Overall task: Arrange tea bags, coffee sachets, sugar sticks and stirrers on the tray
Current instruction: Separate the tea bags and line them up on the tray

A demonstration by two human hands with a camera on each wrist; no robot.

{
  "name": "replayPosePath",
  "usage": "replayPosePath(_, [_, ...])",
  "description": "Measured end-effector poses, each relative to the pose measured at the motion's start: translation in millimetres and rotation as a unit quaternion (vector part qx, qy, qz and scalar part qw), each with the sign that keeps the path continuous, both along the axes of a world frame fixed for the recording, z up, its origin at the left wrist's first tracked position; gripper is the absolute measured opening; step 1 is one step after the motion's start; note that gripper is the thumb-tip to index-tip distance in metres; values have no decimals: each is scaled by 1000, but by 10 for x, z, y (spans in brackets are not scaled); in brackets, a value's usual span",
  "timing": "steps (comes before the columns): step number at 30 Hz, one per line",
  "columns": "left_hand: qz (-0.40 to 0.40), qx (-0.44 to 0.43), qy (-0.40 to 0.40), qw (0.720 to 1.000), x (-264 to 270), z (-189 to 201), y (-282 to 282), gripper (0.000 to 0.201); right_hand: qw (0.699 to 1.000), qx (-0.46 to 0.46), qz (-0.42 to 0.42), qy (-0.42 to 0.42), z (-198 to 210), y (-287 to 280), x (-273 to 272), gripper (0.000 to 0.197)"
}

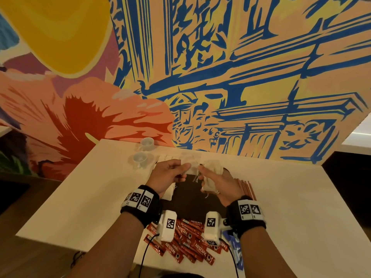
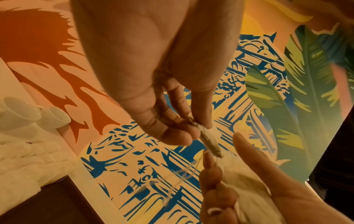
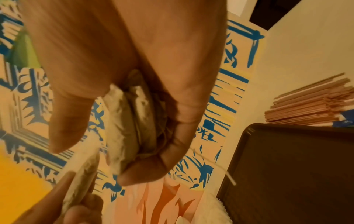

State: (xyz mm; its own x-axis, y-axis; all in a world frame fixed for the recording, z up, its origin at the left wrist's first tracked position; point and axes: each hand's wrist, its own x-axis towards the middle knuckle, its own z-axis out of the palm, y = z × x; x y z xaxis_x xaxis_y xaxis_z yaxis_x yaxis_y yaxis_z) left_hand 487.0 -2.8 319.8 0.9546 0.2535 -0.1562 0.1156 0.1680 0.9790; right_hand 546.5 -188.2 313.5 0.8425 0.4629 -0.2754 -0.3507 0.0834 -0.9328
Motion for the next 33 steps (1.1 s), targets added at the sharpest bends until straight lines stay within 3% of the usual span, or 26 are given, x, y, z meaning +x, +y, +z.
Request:
replayPosePath(5, [-3,-34,1,999,-10,18,-88,16,999,-16,13,-42,-1,13,3,31])
replayPosePath(8, [9,-61,5,998,-13,4,-94,14,999,44,5,-24,-34,-33,19,33])
replayPosePath(13, [24,-82,0,996,3,-15,-65,28,998,43,4,-41,-106,-99,75,41])
replayPosePath(19, [38,-100,-8,994,29,-12,-27,32,998,59,1,-35,-77,-149,104,18])
replayPosePath(24, [8,-93,0,996,29,-15,-22,27,998,26,24,-50,-76,-39,101,30])
replayPosePath(33, [-6,-51,9,999,66,-70,276,24,999,17,14,-45,-115,45,228,22])
